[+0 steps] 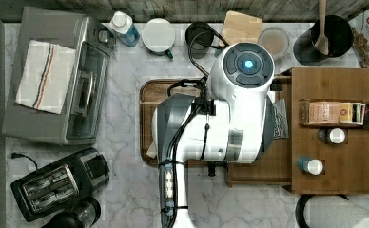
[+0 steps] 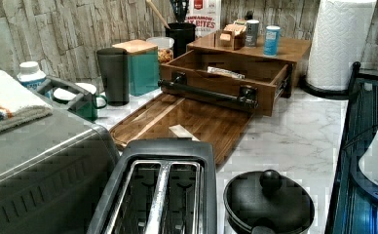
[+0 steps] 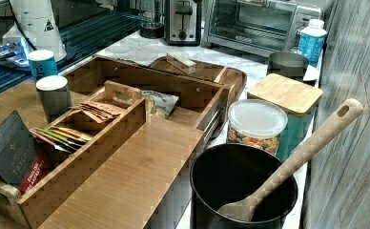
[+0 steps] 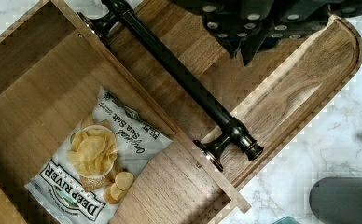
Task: Close the drawer.
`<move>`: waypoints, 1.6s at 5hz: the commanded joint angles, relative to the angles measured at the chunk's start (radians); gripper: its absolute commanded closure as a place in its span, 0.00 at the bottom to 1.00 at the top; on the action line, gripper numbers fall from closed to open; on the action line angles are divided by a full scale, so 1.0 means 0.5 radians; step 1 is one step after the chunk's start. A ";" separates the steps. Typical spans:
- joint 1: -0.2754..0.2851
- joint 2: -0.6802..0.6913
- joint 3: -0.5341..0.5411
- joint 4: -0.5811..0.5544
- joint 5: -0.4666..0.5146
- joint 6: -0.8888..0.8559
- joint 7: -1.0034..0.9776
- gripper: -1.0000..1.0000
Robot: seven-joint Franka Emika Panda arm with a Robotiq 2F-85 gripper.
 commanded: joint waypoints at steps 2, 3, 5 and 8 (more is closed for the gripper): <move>0.023 0.014 0.033 -0.128 0.023 0.170 -0.256 1.00; 0.074 -0.006 0.089 -0.274 -0.027 0.376 -0.406 1.00; 0.103 0.040 0.156 -0.450 -0.075 0.619 -0.640 1.00; 0.132 0.202 0.170 -0.680 -0.427 0.895 -0.746 1.00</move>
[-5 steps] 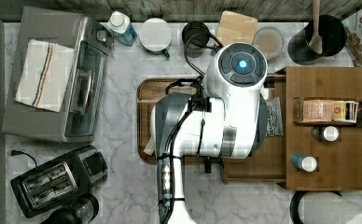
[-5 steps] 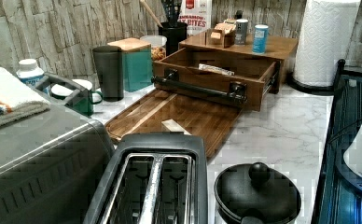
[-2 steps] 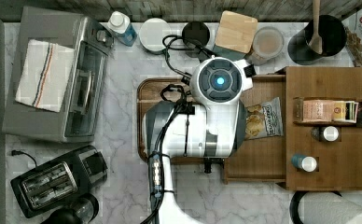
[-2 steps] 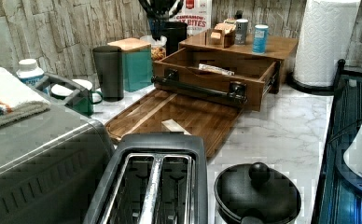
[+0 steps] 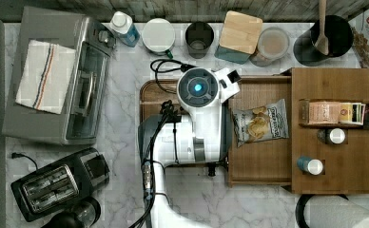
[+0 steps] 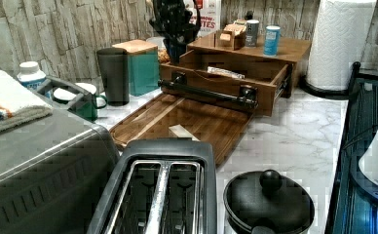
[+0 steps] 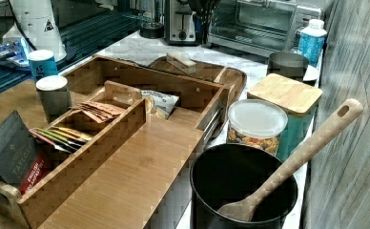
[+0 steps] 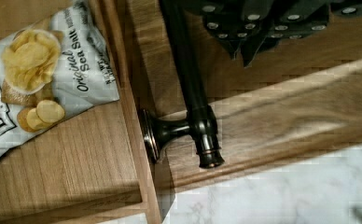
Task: Close the drawer.
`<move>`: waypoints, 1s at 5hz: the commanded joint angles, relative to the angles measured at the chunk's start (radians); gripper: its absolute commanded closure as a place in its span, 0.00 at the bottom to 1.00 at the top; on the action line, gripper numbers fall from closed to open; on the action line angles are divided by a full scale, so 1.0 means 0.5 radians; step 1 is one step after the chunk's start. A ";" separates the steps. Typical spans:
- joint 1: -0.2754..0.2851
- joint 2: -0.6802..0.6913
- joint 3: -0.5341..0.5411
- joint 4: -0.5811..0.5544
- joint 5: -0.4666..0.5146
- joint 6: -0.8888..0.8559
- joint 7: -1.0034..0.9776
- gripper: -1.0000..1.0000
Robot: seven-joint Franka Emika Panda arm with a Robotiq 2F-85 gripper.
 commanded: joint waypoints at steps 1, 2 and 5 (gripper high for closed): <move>-0.012 0.174 0.094 -0.225 -0.212 0.336 -0.033 1.00; -0.001 0.308 0.040 -0.153 -0.194 0.360 -0.095 1.00; -0.077 0.256 0.040 -0.209 -0.293 0.352 -0.351 1.00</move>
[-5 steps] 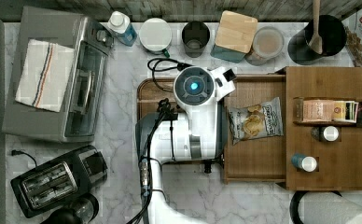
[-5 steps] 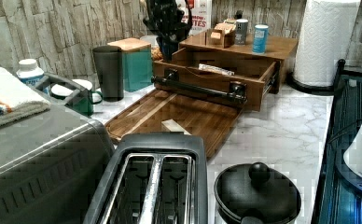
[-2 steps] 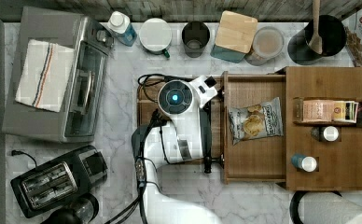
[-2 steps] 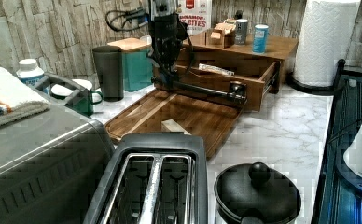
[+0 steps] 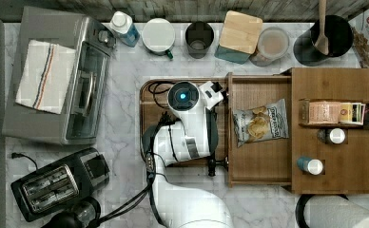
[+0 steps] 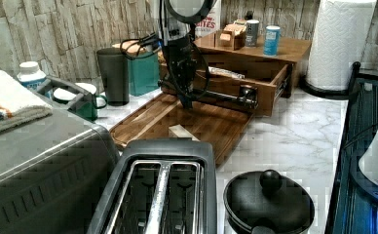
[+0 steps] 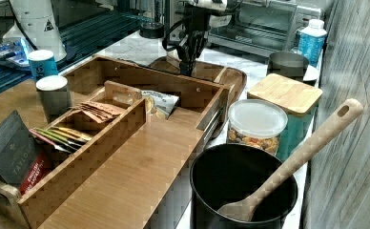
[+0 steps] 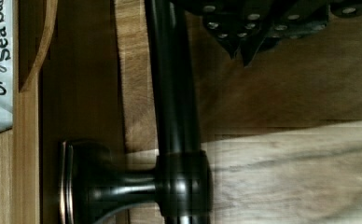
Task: Close the drawer.
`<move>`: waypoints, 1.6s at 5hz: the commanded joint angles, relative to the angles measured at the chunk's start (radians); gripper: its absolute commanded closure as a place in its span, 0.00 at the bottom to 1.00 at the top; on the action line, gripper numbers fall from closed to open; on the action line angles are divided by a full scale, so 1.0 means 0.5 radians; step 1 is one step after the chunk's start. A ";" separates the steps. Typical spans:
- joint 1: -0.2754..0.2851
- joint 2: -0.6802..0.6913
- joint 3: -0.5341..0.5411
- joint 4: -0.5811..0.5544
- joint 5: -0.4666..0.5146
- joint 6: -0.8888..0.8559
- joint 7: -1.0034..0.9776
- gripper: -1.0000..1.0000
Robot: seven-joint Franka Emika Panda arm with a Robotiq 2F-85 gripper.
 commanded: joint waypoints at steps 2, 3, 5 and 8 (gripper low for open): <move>-0.197 -0.100 -0.075 -0.013 -0.069 0.090 -0.714 1.00; -0.302 -0.145 -0.126 -0.022 0.004 0.119 -0.950 1.00; -0.510 -0.069 -0.209 0.183 0.208 -0.067 -1.357 1.00; -0.803 0.115 -0.408 0.503 0.344 0.047 -1.794 1.00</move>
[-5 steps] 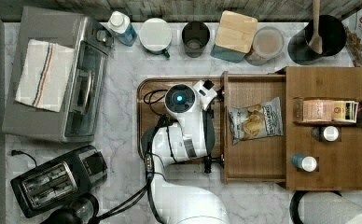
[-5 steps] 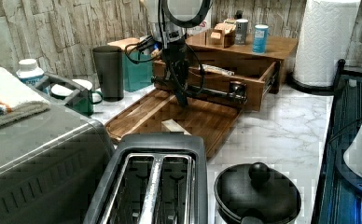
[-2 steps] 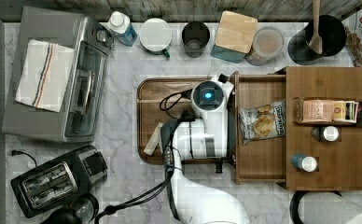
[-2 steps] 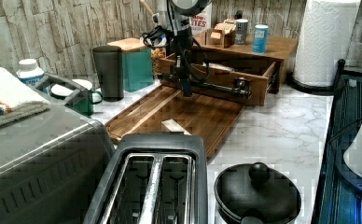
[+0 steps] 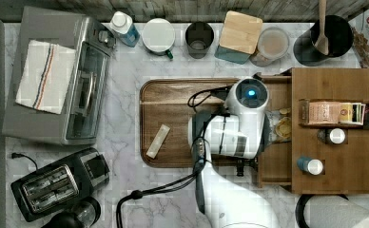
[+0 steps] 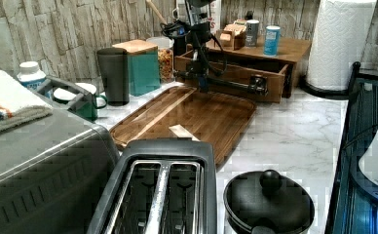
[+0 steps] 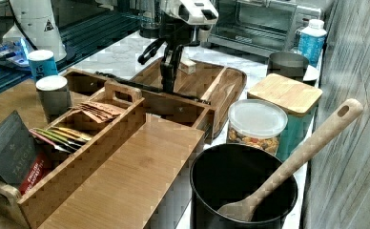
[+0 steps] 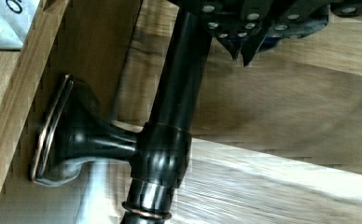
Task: Close the drawer.
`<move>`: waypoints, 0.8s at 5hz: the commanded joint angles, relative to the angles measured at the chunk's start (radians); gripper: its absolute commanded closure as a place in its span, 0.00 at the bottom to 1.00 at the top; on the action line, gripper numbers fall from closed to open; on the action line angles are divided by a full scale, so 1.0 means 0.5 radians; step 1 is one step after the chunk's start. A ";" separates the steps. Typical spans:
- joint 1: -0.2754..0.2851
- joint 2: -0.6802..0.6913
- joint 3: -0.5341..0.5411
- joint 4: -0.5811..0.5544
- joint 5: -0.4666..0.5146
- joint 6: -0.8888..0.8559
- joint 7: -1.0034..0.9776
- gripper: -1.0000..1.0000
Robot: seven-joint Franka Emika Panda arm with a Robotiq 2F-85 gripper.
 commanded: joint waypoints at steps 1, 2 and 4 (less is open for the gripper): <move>-0.526 0.193 -0.317 0.523 0.109 0.110 -0.538 1.00; -0.555 0.332 -0.383 0.833 -0.009 -0.226 -0.521 1.00; -0.454 0.265 -0.505 0.761 -0.153 -0.243 -0.167 1.00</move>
